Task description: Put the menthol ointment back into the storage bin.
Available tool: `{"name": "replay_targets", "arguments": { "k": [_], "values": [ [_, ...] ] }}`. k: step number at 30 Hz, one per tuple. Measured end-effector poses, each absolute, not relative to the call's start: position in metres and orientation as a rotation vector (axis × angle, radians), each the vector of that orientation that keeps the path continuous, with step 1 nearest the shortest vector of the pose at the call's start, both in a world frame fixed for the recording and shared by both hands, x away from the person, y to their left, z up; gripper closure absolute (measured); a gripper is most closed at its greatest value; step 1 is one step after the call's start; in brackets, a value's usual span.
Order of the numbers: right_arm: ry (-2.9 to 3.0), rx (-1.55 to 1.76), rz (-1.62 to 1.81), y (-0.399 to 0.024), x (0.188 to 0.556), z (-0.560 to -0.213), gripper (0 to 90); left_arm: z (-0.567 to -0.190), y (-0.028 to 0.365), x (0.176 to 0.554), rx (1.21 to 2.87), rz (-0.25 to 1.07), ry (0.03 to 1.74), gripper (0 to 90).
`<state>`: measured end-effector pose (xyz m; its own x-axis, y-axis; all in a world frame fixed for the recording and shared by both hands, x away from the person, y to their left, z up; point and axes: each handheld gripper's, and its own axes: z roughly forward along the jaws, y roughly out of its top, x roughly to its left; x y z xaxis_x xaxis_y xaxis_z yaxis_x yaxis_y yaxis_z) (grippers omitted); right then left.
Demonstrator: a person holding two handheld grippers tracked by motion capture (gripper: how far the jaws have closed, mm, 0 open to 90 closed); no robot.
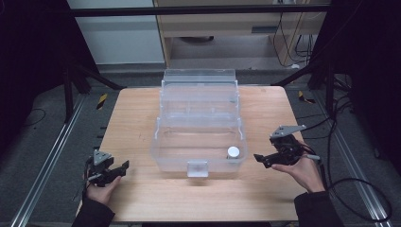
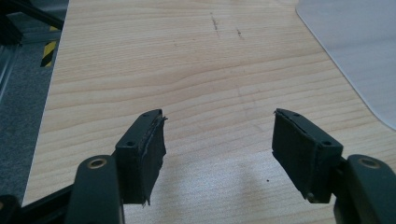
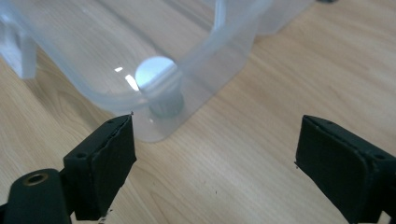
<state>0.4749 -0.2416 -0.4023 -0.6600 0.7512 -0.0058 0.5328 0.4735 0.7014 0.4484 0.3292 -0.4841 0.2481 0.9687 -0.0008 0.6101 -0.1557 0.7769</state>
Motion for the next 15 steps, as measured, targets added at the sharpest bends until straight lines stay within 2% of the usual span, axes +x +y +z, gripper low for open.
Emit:
{"name": "replay_targets", "arguments": {
  "k": [3,15],
  "values": [
    [2.386,1.113,1.003,-0.247,0.471,-0.415,12.9,-0.484,0.329,0.448,1.855,0.686,1.440,33.9],
    [2.126,1.273,1.090,-0.273,0.462,-0.450,8.6,-0.486,0.329,0.448,1.858,0.686,1.436,33.3]
  ]
}}
